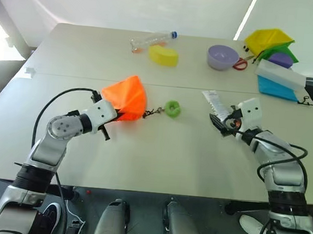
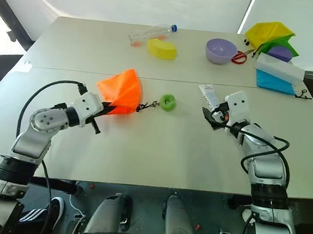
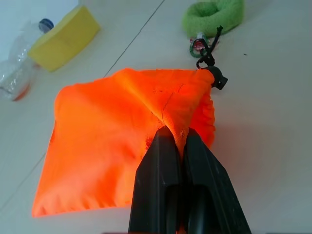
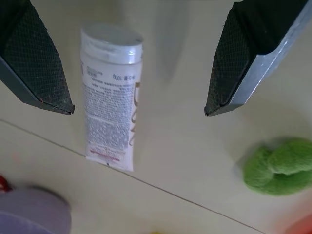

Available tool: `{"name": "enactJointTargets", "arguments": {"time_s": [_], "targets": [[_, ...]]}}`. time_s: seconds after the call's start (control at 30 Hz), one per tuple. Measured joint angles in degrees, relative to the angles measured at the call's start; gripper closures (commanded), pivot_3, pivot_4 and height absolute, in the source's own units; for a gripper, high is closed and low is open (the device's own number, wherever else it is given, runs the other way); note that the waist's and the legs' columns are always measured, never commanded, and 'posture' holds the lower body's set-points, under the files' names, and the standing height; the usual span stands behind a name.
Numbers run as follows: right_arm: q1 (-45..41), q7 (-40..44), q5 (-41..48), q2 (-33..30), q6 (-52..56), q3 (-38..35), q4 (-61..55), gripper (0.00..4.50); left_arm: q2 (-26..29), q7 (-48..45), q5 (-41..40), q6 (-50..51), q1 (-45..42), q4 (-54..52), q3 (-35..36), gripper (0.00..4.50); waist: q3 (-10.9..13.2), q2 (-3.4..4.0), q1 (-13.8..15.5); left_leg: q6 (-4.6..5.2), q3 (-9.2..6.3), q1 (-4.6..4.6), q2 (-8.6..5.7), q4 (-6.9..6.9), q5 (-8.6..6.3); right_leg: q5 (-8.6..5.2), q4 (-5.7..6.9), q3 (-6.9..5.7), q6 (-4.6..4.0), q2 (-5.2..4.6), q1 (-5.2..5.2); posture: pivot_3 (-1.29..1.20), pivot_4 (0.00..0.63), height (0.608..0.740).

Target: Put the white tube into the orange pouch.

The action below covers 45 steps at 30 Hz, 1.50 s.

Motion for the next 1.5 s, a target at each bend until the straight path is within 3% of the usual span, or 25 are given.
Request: {"name": "enactJointTargets", "arguments": {"time_s": [0.27,0.6,0.7,0.83,1.07,1.33,1.5], "targets": [[-2.47,-0.38,-0.53,-1.55,6.41,-0.11,6.81,0.00,0.00,0.07,0.58,-1.51,0.26,1.01,-0.38,4.49,0.00,0.00,-0.01,0.00,0.00,-0.02,-0.01,-0.01,0.00,0.00,-0.01,-0.01,0.01,0.01,0.00,0.00,0.150,0.740],[-4.46,0.12,0.05,-0.65,6.25,-1.05,11.74,0.00,-0.11,0.27,0.47,2.50,1.19,-3.86,-0.39,4.49,0.00,0.01,-0.14,0.00,-0.01,-0.01,0.00,0.00,0.00,0.00,0.00,-0.01,0.03,0.05,0.00,0.00,0.150,0.740],[-4.49,0.14,0.53,-0.26,6.36,-1.39,11.92,0.90,-0.10,0.26,0.46,3.95,1.17,-5.03,-0.38,4.50,0.00,0.01,-0.14,0.00,0.00,-0.01,0.00,0.00,0.00,0.01,0.00,0.00,0.03,0.05,0.00,0.00,0.150,0.740],[-4.49,0.62,0.88,0.23,6.31,-1.54,11.92,2.73,-0.09,0.12,0.44,6.08,1.13,-6.97,-0.39,4.50,0.00,0.01,-0.15,0.00,-0.01,-0.01,0.00,0.00,0.00,0.01,0.00,-0.01,0.04,0.05,0.00,0.00,0.150,0.740],[-1.63,4.46,2.36,-0.01,6.06,-1.35,7.14,2.71,-0.12,0.03,0.33,9.35,1.13,-9.52,-0.39,4.50,0.01,0.02,-0.13,0.00,-0.03,-0.02,0.00,-0.04,0.00,-0.01,0.00,-0.01,0.06,0.06,-0.01,0.00,0.150,0.740],[12.73,18.88,13.34,-5.01,10.09,1.05,-19.98,2.71,-0.06,0.15,-2.04,10.45,2.75,-9.45,0.70,4.50,0.03,0.01,-0.07,0.01,-0.09,-0.02,0.00,-0.09,-0.01,-0.07,-0.01,-0.03,0.12,0.05,-0.02,0.00,0.150,0.740],[16.27,19.03,15.75,-3.30,13.24,6.94,-27.82,2.71,-1.18,0.53,-4.21,11.85,2.68,-8.21,2.54,4.50,0.03,0.01,-0.15,0.01,-0.10,0.00,0.02,-0.02,-0.01,-0.03,-0.01,-0.03,0.05,0.04,-0.01,0.00,0.150,0.740]]}}
